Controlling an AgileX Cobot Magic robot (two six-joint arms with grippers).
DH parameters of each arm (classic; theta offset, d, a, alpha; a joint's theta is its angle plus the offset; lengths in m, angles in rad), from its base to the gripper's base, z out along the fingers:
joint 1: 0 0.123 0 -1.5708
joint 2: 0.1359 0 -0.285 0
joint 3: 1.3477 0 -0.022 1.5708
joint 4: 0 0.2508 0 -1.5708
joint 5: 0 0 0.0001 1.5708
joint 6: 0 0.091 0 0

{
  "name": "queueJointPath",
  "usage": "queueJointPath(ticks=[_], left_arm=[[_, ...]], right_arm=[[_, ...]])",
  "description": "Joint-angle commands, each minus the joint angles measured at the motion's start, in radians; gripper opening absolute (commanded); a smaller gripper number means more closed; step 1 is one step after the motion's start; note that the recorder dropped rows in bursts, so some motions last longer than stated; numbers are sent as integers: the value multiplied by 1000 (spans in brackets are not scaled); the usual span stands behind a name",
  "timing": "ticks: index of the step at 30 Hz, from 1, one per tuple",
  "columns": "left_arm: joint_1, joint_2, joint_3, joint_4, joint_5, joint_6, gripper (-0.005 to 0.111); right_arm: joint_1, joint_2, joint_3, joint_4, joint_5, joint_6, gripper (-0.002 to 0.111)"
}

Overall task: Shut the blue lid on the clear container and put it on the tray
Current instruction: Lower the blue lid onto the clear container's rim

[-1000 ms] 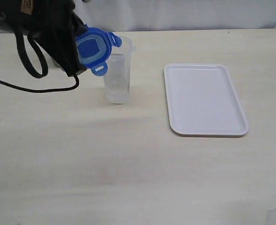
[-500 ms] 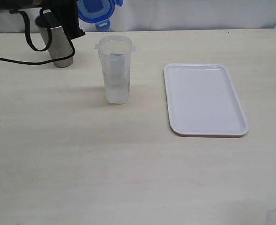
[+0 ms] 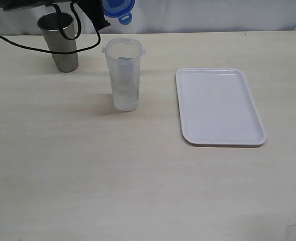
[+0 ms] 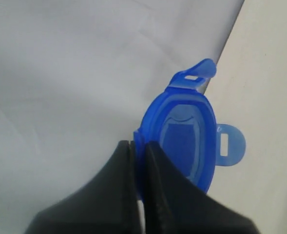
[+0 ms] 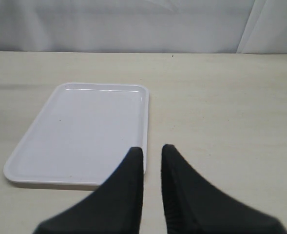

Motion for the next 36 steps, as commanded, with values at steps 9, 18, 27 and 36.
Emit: queueJointPath(ticks=[9, 18, 27, 36], left_arm=[[-71, 3, -10, 94, 236, 46, 0], [-145, 1, -10, 102, 302, 46, 0], [-181, -3, -10, 102, 393, 39, 0], [-188, -75, 74, 45, 374, 16, 0]], right_arm=[[0, -4, 1, 6, -2, 0, 14], [0, -4, 1, 6, -2, 0, 14], [0, -4, 1, 6, -2, 0, 14], [0, -4, 1, 6, -2, 0, 14]])
